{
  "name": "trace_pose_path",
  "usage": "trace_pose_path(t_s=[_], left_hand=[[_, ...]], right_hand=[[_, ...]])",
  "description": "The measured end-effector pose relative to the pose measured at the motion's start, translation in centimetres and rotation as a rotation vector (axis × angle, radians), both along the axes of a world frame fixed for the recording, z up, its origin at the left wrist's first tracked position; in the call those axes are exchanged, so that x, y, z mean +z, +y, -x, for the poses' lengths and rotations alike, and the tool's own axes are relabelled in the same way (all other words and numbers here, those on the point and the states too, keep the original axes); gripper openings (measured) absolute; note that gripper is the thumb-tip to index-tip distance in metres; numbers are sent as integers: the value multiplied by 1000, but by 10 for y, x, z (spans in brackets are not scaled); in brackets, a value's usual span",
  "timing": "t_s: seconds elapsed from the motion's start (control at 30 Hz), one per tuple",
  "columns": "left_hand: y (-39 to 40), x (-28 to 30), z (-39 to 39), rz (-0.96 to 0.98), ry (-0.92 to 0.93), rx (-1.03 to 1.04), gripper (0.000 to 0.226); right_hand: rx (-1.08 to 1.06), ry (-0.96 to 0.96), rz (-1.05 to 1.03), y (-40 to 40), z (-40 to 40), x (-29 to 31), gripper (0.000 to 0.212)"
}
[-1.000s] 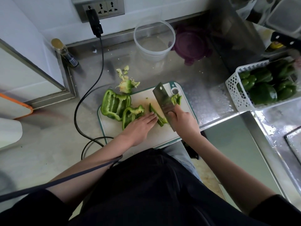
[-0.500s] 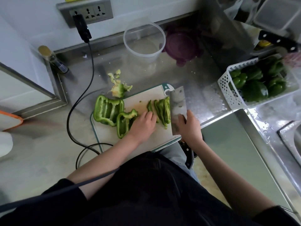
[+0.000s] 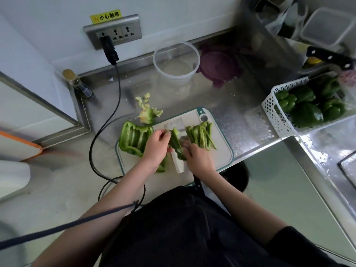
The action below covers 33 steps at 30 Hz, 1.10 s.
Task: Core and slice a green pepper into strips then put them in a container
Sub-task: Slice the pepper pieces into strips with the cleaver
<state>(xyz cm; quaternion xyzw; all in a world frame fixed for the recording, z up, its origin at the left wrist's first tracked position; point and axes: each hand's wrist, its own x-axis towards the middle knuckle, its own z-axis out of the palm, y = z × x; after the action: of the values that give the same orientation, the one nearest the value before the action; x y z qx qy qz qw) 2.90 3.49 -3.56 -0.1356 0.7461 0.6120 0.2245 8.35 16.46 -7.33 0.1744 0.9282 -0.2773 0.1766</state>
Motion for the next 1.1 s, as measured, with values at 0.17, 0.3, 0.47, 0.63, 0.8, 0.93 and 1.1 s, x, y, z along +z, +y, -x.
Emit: trace_pose_path(t_s=[0.17,0.3,0.47,0.63,0.8,0.93,1.1], left_hand=[[-12,0,3,64,42,-39,18],[-3,5,1,-14,48,-40,10],[3,3,-1,-158,-85,-50,3],[17,0,-5,-194,-141,93,10],[26,0,-8,96,-18,27,24],[28,14,-9,397,261,-199,19],[32,17,-12,394,352,-266,18]], right_hand=[[-168,200,171,8,3,18,29],[-63,117,508,-3,6,39,22],[-133,221,529,-8,3,34,29],[-339,270,587,-22,-1,36,22],[-330,425,399,-30,-4,32,25],[-372,433,408,-33,-1,35,27],[-358,454,378,-36,-1,41,27]])
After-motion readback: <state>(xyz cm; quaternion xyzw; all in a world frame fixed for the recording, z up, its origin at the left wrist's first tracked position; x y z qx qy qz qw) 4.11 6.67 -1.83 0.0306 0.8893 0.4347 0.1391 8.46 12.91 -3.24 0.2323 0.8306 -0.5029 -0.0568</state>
